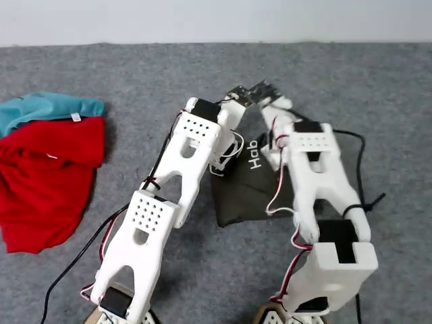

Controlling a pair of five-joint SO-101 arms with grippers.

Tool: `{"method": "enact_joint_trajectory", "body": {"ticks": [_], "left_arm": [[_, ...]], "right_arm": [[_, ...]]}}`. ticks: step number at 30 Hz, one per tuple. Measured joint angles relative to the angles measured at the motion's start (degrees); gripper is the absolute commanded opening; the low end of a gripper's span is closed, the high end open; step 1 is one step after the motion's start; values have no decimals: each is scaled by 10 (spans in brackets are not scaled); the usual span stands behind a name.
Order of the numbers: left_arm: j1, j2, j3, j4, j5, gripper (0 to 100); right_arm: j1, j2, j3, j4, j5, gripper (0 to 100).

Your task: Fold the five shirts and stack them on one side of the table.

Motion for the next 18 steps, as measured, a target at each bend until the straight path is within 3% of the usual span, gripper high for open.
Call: {"method": "enact_joint_trajectory", "body": {"ticks": [11, 18], "left_arm": [[0, 0, 0, 0, 0, 196], [0, 1, -58, 3, -4, 200]], "right_arm": [[106, 22, -28, -18, -1, 230], [110, 19, -153, 127, 0, 234]]}}
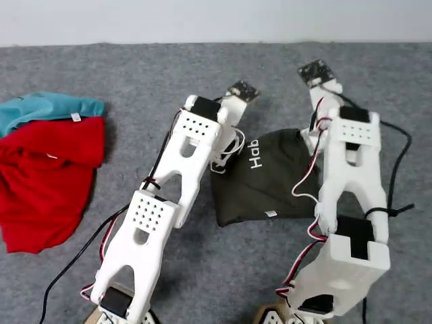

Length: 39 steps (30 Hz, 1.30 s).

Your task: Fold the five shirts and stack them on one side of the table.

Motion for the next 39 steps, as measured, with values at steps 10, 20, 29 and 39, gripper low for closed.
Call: {"method": "enact_joint_trajectory", "body": {"ticks": [10, 20, 29, 39], "left_arm": [[0, -10, -95, 2, 0, 321], [-26, -149, 1, 4, 0, 351], [-30, -247, 153, 4, 0, 350], [-30, -259, 156, 4, 0, 349]], "right_arm": [[-48, 15, -45, 190, -11, 318], [-70, 155, -48, 164, -22, 318], [-88, 245, -91, 109, -22, 58], [-91, 246, -117, 109, -22, 10]]}}
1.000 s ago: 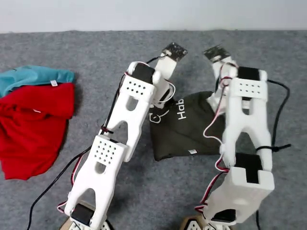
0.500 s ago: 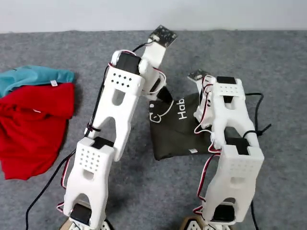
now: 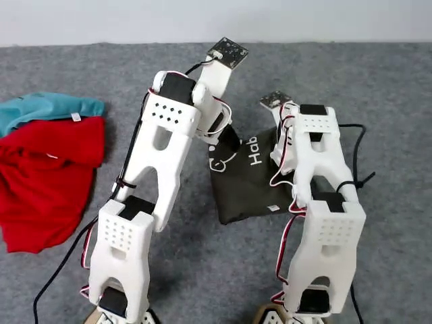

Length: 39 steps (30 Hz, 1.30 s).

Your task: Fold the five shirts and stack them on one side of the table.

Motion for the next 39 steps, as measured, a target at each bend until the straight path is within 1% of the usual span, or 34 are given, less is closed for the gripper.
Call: {"method": "enact_joint_trajectory", "body": {"ticks": [4, 7, 13, 20, 23, 27, 29, 32, 33, 34, 39], "left_arm": [[0, 0, 0, 0, 0, 349], [0, 0, 0, 0, 0, 349], [0, 0, 0, 0, 0, 349], [0, 0, 5, 0, 0, 349], [0, 0, 30, 0, 0, 349], [0, 0, 65, 0, 0, 349], [0, 0, 76, 0, 0, 349], [0, 0, 87, 0, 0, 349], [0, 0, 90, 0, 0, 349], [0, 0, 90, 0, 0, 349], [0, -2, 97, 0, 0, 349]], "right_arm": [[17, 3, -23, 0, -5, 9], [50, -4, -47, -2, -53, 9], [168, -3, -99, -3, -154, 9], [311, -3, -117, -18, -285, 9], [376, -3, -117, -15, -323, 9], [449, -3, -117, 21, -367, 17], [471, -3, -117, 45, -383, 61], [484, -3, -117, 85, -389, 230], [484, -3, -117, 100, -389, 271], [485, -3, -119, 117, -389, 282], [508, -3, -131, 188, -391, 264]]}}
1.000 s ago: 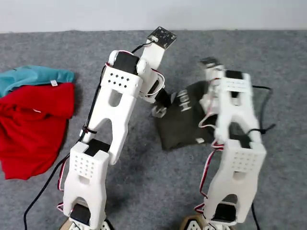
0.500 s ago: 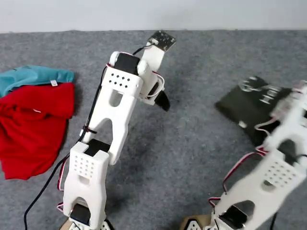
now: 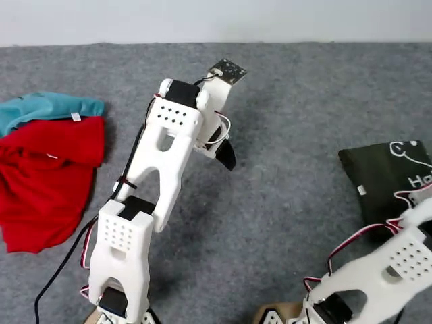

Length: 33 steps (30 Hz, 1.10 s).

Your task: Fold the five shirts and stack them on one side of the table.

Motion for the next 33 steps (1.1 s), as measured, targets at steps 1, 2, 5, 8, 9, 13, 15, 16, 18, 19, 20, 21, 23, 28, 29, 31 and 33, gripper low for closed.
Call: {"method": "enact_joint_trajectory", "body": {"ticks": [1, 2, 5, 8, 9, 13, 15, 16, 18, 19, 20, 21, 23, 28, 29, 31, 33], "left_arm": [[0, -2, 0, 0, 0, 349], [0, -2, 0, 0, 0, 349], [0, -2, 0, 0, 0, 349], [0, -2, 0, 0, 0, 348], [0, -2, 0, 0, 0, 348], [-2, -10, -1, 0, 0, 308], [-10, -34, -18, 0, 0, 299], [-16, -58, -36, 0, 0, 299], [-34, -120, -78, 0, 0, 299], [-45, -156, -92, 0, 0, 299], [-58, -193, -97, 0, 0, 299], [-76, -227, -95, 0, 0, 299], [-116, -285, -62, 1, 0, 299], [-246, -386, 96, 1, 0, 298], [-274, -405, 128, 1, 0, 298], [-330, -446, 190, 1, 0, 298], [-372, -485, 249, 1, 0, 298]], "right_arm": [[10, 0, -6, 12, 0, 264], [19, -6, -12, 24, 0, 264], [48, -47, -33, 54, 0, 264], [60, -100, -40, 59, 0, 264], [60, -120, -40, 59, 4, 263], [55, -190, -40, 59, 38, 263], [44, -216, -40, 61, 79, 263], [35, -228, -40, 62, 105, 263], [16, -251, -38, 62, 157, 263], [7, -265, -31, 62, 182, 263], [-2, -278, -20, 62, 200, 263], [-11, -291, -4, 62, 211, 263], [-24, -322, 38, 62, 227, 263], [-75, -414, 147, 62, 265, 263], [-89, -433, 166, 62, 273, 263], [-120, -476, 201, 62, 287, 263], [-157, -518, 229, 62, 300, 263]]}}
